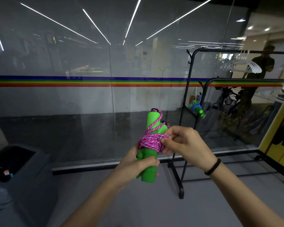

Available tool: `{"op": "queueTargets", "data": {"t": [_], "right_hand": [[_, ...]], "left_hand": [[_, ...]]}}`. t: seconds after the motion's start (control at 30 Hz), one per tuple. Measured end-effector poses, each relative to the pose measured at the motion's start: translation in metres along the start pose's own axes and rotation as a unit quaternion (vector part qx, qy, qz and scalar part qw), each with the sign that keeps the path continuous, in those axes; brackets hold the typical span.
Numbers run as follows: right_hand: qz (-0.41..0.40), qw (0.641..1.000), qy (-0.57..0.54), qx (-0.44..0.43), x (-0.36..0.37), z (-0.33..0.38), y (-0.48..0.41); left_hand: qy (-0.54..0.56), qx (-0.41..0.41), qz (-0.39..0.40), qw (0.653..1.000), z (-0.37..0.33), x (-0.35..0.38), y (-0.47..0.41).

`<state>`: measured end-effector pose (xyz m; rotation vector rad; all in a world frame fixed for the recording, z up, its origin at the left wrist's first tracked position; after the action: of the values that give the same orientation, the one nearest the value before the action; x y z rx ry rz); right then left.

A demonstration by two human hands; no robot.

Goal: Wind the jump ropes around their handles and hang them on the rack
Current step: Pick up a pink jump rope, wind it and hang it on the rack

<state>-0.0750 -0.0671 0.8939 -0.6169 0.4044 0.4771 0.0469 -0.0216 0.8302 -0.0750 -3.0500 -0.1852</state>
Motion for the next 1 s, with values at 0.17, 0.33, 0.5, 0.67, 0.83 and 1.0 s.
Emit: {"op": "queueTargets", "data": {"t": [0.17, 0.33, 0.5, 0.67, 0.83, 1.0], "right_hand": [[0.022, 0.999, 0.029, -0.010, 0.003, 0.001, -0.001], [0.100, 0.983, -0.146, 0.055, 0.008, -0.002, 0.001], [0.158, 0.970, -0.158, 0.095, 0.009, -0.013, 0.003], [0.221, 0.966, -0.090, 0.096, 0.018, -0.016, 0.004], [0.205, 0.978, 0.041, 0.025, 0.026, -0.009, 0.001], [0.181, 0.973, 0.143, -0.028, 0.028, -0.006, -0.001]], "left_hand": [[-0.087, 0.029, -0.015, 0.996, -0.007, -0.005, -0.005], [-0.096, 0.020, -0.001, 0.995, -0.008, -0.007, -0.008], [-0.106, 0.030, -0.009, 0.994, -0.002, -0.009, -0.009], [-0.107, 0.032, -0.024, 0.993, 0.011, -0.009, -0.013], [-0.138, 0.044, -0.027, 0.989, 0.016, -0.005, -0.014], [-0.116, 0.037, -0.008, 0.993, 0.019, -0.004, -0.014]]}}
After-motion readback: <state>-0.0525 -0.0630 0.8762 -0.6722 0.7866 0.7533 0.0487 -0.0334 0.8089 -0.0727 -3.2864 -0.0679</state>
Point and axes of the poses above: each hand's wrist, its own y-axis away from the middle knuckle, its own x-axis out of the palm, z = x × y, the point moved 7 cm from there along -y, towards the middle knuckle, and after that the axes turned 7 degrees about -x, right-handed, at the moved point
